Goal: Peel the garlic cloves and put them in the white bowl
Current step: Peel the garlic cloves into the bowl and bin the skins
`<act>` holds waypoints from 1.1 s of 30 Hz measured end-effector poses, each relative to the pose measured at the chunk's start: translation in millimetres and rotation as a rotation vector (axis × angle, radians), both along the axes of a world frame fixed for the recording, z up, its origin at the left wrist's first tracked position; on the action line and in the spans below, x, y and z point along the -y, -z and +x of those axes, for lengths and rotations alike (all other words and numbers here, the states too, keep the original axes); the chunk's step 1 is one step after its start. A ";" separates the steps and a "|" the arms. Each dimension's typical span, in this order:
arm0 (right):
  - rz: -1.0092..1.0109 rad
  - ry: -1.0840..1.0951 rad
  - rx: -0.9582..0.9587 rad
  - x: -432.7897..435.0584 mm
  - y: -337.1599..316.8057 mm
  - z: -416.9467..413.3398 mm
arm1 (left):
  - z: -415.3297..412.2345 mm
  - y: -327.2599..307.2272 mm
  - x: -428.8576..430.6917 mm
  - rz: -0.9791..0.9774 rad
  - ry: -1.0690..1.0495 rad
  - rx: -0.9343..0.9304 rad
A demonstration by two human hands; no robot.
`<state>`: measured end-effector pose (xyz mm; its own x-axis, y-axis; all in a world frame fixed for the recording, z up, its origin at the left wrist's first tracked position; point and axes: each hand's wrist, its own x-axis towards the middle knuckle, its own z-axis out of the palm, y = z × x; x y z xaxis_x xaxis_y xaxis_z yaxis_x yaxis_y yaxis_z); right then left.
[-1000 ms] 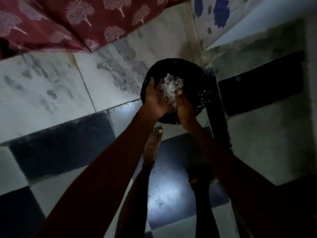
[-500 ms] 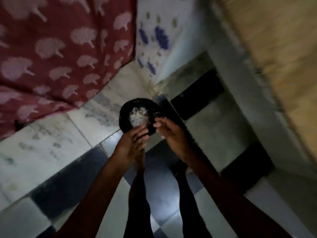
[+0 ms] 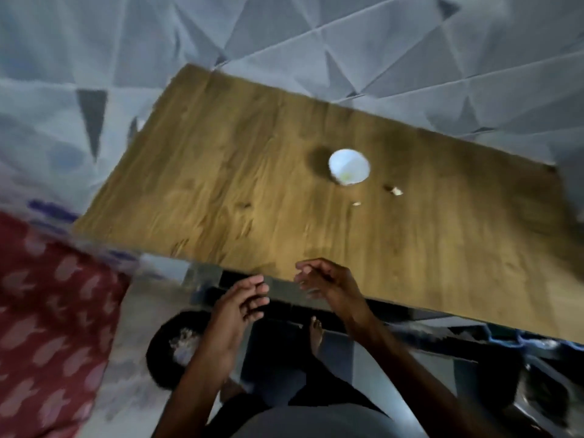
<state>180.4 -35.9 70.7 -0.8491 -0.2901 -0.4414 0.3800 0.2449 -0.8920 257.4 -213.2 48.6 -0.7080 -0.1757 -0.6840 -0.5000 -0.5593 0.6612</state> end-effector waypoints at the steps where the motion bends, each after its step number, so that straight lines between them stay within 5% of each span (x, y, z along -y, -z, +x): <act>1: -0.023 0.034 -0.010 -20.1 -4.7 -14.3 | -23.4 -6.9 -17.5 -0.010 0.038 -0.024; 11: -0.070 0.229 -0.091 -143.2 -4.5 -127.0 | -184.9 -17.0 -149.2 -0.302 0.265 -0.154; 22: 0.060 0.125 -0.151 -181.9 33.4 -203.7 | -278.0 52.3 -188.3 -1.193 0.489 -0.205; 29: 0.099 0.076 -0.190 -178.0 55.4 -233.7 | -297.0 65.3 -181.1 -1.322 0.677 -0.175; 33: 0.101 0.097 -0.193 -182.3 65.7 -249.0 | -309.9 41.3 -178.4 -1.378 0.468 -0.377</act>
<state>-68.5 146.4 4.9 -0.9423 -0.1657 -0.2910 0.2312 0.3069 -0.9232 -52.6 -34.8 7.3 -0.9725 -0.2263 0.0541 -0.1382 0.7487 0.6483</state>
